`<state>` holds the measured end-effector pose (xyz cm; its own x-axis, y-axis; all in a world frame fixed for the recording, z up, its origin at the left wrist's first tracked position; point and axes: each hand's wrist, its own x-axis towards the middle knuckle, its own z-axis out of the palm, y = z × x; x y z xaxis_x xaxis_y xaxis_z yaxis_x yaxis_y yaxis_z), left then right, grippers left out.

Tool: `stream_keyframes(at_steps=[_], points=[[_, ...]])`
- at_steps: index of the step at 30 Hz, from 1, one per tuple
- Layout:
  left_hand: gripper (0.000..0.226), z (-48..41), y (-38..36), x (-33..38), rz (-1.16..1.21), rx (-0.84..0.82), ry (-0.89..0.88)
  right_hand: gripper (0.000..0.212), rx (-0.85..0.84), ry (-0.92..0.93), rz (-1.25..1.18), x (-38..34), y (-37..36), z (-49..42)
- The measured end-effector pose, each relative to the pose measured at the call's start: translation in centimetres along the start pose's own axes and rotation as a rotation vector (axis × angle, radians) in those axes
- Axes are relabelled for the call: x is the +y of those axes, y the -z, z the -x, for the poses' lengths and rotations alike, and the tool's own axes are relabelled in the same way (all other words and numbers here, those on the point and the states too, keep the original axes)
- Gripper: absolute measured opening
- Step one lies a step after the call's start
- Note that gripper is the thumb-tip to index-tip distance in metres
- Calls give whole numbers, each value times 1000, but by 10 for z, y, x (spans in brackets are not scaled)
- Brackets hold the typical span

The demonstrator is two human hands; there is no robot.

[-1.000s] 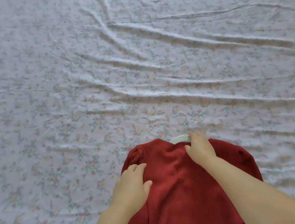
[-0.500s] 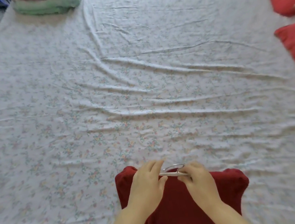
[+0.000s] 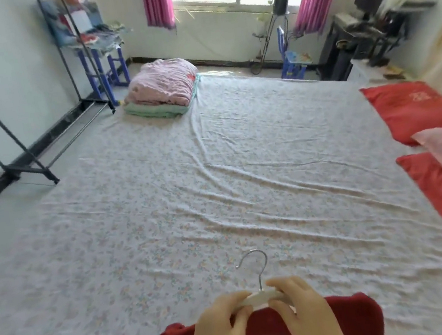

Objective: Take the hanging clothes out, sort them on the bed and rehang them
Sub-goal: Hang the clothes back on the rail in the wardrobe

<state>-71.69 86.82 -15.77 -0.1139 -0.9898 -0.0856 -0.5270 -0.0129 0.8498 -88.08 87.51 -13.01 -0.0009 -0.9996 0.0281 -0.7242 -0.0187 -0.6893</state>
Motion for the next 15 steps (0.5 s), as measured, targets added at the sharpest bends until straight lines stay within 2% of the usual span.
stream_keyframes(at_steps=[3, 7, 11, 15], points=[[25, 23, 27, 6, 4, 186, 52, 50, -16, 242, 91, -26, 3, 3], [46, 64, 61, 12, -69, 395, 109, 68, -106, 578, 164, -53, -3, 2], [33, 117, 95, 11, -78, 630, 212, 83, -313, 855, 165, -98, -21, 2], [24, 183, 132, 5, -99, 886, 321, 75, -473, 1066, 80, -163, -53, 21]])
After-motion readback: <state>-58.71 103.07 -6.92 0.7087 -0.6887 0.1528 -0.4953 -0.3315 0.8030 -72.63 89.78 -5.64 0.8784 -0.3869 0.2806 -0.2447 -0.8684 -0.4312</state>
